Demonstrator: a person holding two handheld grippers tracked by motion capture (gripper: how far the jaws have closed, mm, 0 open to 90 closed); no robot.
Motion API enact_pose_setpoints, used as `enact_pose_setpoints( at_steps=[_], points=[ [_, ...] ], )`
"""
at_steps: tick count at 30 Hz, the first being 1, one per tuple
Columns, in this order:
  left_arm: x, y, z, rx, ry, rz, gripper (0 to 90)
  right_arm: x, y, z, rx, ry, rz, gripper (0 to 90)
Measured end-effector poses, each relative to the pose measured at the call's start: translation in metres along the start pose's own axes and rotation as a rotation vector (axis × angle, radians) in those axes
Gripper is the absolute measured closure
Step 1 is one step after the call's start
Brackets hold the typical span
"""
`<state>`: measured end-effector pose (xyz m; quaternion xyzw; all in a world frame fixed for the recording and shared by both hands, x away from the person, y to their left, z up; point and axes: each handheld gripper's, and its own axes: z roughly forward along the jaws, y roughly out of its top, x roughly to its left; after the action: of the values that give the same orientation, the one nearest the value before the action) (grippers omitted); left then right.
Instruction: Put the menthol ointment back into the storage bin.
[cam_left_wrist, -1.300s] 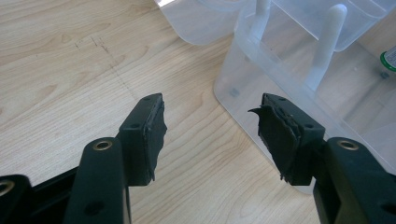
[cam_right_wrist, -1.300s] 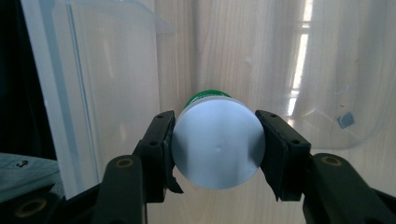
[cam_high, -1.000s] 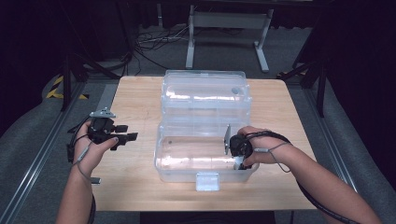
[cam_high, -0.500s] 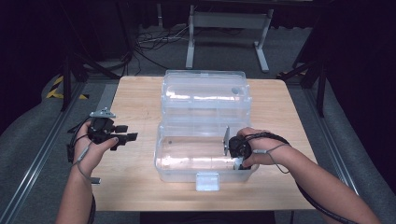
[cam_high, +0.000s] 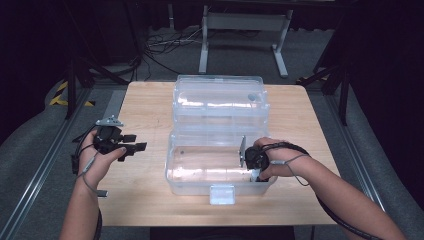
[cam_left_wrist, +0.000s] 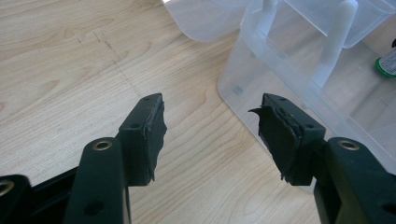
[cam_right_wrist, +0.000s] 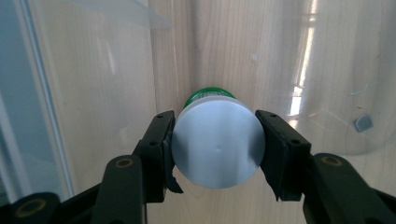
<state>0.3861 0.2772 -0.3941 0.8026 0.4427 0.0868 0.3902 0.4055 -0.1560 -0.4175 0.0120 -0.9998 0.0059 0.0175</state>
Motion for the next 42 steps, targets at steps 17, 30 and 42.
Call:
enact_pose_setpoints(
  at_steps=[17, 30, 42],
  points=[
    [-0.001, 0.001, 0.001, 0.0, -0.003, 0.002, 41.7, 0.0, -0.002, -0.001, -0.014, 0.002, -0.003, 47.8],
    [-0.011, 0.004, 0.003, 0.011, -0.028, 0.036, 41.4, 0.006, -0.011, -0.026, -0.076, -0.036, 0.034, 47.6],
    [-0.026, 0.008, 0.0, 0.007, -0.054, 0.071, 40.9, 0.009, -0.022, -0.057, -0.18, -0.079, 0.089, 49.4]
  ],
)
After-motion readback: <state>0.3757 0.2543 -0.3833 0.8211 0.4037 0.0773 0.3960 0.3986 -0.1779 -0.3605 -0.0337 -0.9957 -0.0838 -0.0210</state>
